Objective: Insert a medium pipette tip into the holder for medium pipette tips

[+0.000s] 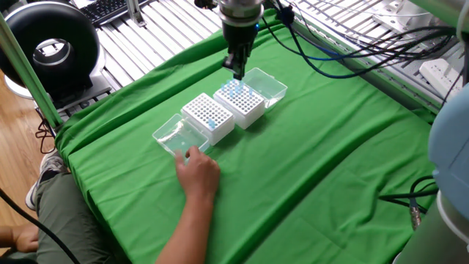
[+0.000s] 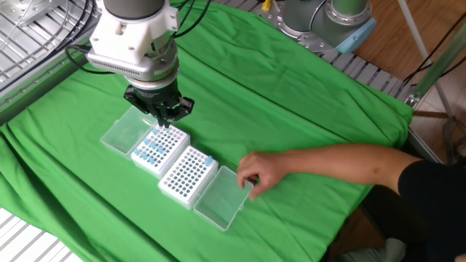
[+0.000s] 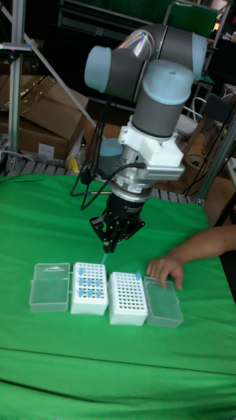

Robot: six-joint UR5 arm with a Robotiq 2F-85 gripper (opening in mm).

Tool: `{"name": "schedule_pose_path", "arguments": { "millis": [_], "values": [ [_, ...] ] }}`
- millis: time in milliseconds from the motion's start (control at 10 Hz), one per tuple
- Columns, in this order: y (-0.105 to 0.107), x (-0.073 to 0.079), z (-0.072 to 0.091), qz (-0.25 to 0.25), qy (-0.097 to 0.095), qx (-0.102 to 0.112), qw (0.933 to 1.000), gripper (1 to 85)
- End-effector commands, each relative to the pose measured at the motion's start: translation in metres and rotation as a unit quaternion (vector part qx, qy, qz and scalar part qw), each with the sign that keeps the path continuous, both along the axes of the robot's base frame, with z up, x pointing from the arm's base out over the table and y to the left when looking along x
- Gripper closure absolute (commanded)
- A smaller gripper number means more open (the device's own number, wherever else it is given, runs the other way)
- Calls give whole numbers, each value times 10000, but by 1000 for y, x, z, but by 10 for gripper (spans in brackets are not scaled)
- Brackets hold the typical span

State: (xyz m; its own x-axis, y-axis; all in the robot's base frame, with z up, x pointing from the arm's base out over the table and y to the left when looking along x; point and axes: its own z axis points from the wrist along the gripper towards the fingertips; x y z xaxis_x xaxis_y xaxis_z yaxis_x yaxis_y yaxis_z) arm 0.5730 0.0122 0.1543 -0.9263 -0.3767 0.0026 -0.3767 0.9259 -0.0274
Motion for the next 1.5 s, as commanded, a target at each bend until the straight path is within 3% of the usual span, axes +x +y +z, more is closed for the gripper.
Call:
{"name": "schedule_pose_path", "arguments": {
  "millis": [0,200,600,1400],
  "values": [
    [30,11,7,-316,-45,230,9992,847],
    [49,19,8,-499,-100,266,9984,847],
    [76,26,-7,-795,-257,253,9962,847],
    [86,15,-29,-946,-387,286,9943,847]
  ]
}}
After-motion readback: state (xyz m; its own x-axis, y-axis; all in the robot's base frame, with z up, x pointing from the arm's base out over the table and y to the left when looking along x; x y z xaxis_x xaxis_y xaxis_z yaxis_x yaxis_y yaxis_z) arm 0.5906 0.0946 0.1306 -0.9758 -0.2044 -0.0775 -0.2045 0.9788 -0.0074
